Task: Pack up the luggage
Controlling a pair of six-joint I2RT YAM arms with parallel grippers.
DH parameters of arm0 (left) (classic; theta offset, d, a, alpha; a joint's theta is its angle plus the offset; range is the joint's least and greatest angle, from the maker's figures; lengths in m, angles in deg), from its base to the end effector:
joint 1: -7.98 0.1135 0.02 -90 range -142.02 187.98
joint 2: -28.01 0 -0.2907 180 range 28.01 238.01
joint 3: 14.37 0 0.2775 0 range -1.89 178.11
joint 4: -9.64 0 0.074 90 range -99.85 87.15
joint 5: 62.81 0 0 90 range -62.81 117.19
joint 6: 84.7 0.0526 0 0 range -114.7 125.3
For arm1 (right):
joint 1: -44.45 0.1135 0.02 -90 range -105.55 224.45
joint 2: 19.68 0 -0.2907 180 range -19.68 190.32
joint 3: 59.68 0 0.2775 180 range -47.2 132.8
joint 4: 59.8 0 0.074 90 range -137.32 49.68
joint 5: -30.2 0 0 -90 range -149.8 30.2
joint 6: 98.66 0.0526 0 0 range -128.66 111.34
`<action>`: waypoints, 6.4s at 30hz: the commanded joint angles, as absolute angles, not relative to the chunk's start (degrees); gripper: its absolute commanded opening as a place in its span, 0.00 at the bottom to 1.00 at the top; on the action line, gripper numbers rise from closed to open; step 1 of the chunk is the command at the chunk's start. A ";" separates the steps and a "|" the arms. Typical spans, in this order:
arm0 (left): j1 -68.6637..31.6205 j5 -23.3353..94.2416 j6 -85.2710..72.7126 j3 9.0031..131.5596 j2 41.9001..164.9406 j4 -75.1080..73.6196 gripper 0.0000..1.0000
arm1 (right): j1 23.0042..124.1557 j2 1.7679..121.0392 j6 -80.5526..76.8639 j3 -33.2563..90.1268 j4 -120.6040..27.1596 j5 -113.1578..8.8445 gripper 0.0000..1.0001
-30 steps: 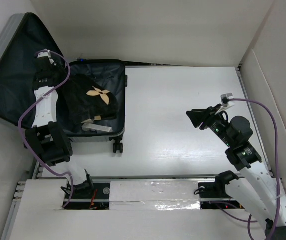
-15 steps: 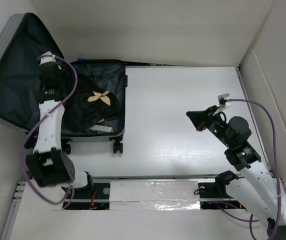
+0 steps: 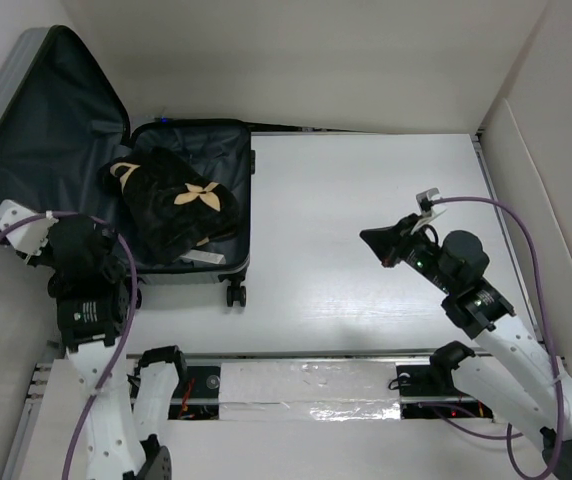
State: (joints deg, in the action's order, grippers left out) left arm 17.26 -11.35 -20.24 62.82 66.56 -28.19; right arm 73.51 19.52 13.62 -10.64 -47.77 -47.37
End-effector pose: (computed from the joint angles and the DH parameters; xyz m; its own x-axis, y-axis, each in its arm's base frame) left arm 0.1176 0.0524 0.4696 0.3321 -0.2874 -0.8984 -0.6626 0.6068 -0.4390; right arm 0.1636 0.1038 0.3399 -0.2820 0.2669 -0.9215 -0.6002 0.7003 0.3865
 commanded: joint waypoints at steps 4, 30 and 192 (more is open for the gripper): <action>20.36 -26.68 -23.96 62.18 79.42 -39.31 0.59 | 75.48 20.14 11.39 -9.59 -49.61 -46.61 0.14; 29.95 -20.01 -15.18 80.74 98.77 -38.36 0.33 | 79.87 21.80 9.62 -8.44 -46.26 -52.23 0.42; 12.11 40.11 -24.31 99.38 151.96 -3.75 0.67 | 65.99 52.90 16.21 -2.91 -55.05 -63.13 0.06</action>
State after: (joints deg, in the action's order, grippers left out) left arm 13.32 36.40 -23.47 102.97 155.39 -7.16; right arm 65.91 50.60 16.38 -8.46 -47.02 -61.47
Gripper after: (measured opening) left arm 0.666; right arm 0.063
